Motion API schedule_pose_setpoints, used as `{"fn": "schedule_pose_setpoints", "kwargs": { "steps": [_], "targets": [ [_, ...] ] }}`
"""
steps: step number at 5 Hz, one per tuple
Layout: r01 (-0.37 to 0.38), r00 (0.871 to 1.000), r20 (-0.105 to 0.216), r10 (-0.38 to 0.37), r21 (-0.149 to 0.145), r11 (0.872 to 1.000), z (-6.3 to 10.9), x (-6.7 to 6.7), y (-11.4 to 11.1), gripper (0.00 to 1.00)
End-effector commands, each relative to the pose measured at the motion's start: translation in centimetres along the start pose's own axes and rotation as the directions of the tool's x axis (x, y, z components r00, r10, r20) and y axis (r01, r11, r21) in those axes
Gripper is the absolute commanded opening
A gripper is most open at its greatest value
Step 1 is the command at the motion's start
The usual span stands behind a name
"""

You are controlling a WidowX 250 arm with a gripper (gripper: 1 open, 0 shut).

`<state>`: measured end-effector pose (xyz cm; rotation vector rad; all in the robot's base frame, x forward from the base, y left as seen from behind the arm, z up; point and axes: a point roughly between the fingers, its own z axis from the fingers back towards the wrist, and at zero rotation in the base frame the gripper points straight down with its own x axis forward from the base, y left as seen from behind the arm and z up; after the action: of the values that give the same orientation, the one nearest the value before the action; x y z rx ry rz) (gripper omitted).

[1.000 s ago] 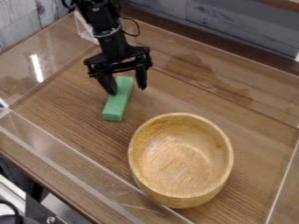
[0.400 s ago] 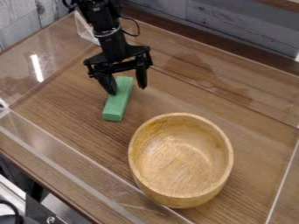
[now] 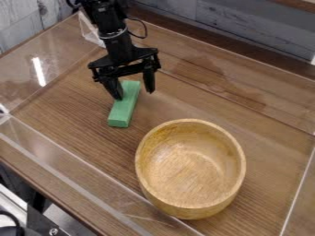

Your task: Put the green block in the brown bowl

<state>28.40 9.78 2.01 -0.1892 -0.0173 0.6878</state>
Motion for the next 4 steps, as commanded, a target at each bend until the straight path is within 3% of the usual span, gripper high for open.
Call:
{"fn": "schedule_pose_setpoints", "kwargs": {
  "steps": [1,2,4],
  "targets": [
    [-0.068,0.985,-0.150,0.079,0.071,0.995,-4.6,-1.7,3.3,1.00],
    [-0.071,0.983,-0.163,0.083,0.076,0.995,-3.2,-2.1,3.1,0.00],
    [-0.051,0.977,-0.201,0.070,0.097,0.994,-0.8,-3.1,3.0,0.00]
  ]
}}
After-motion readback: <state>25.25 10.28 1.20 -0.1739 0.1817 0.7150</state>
